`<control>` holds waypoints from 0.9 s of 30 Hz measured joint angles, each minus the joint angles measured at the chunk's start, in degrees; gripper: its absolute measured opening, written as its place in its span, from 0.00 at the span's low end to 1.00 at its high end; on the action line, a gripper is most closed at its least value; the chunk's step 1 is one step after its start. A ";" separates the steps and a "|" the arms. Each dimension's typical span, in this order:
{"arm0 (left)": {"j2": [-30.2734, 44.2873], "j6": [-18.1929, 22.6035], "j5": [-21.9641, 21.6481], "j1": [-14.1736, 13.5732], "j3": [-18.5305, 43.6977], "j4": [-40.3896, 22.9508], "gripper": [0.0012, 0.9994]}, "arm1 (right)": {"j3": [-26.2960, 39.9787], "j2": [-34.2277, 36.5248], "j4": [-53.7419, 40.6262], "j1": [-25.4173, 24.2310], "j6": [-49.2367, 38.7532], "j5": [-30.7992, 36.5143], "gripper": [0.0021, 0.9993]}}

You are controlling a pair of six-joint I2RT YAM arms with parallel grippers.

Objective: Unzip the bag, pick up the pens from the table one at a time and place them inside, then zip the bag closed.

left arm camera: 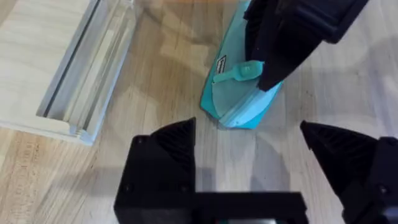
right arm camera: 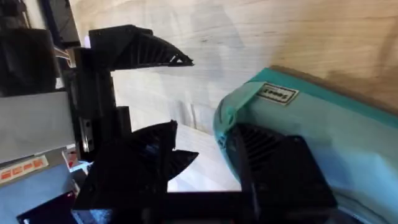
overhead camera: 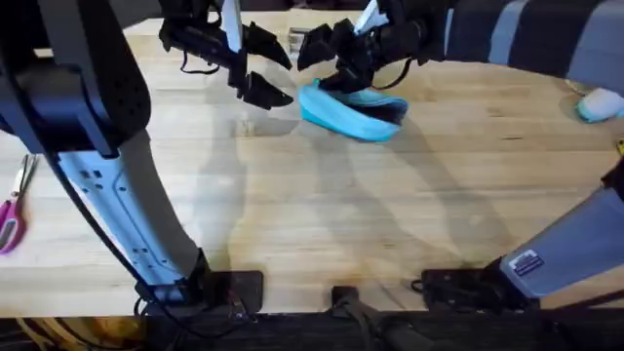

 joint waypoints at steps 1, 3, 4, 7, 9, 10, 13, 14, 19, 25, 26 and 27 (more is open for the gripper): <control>0.00 0.00 0.00 0.00 0.00 0.00 0.99 | 0.00 0.00 -0.02 0.00 -0.02 0.02 0.53; 0.00 0.00 0.00 0.00 0.00 0.00 0.99 | 0.00 0.00 -0.10 0.00 -0.03 0.02 0.47; 0.00 0.00 0.00 0.00 0.00 0.00 0.99 | 0.00 0.00 -0.20 0.00 -0.15 0.02 0.41; 0.00 0.02 0.00 0.00 0.00 -0.09 0.99 | 0.00 0.00 -0.94 0.00 -0.22 0.24 0.21; 0.00 0.00 0.00 0.00 0.00 -0.24 0.99 | 0.00 0.00 -1.58 -0.04 -0.20 0.54 0.05; 0.00 0.00 0.00 0.00 0.00 -0.22 0.99 | 0.00 0.00 -1.68 -0.11 -0.20 0.68 0.04; 0.00 0.00 0.00 0.00 0.00 -0.24 0.99 | 0.00 0.00 -1.60 -0.46 -0.24 0.66 0.03; 0.00 0.02 0.00 0.00 0.00 -0.22 0.99 | 0.00 0.00 -1.60 -0.60 -0.24 0.63 0.03; 0.00 0.00 0.00 0.00 0.00 -0.24 0.99 | 0.00 0.00 0.21 -1.91 -0.22 -1.22 0.03; 0.00 0.00 0.00 0.00 0.00 -0.22 0.99 | 0.00 0.22 4.68 -3.19 -1.93 -4.58 0.03; 0.00 0.00 0.00 0.00 0.00 -0.22 1.00 | 0.00 0.22 4.70 -3.21 -2.93 -4.74 0.03; 0.00 0.00 0.00 0.00 0.00 -0.22 0.99 | 0.00 0.22 4.72 -3.21 -3.93 -4.80 0.03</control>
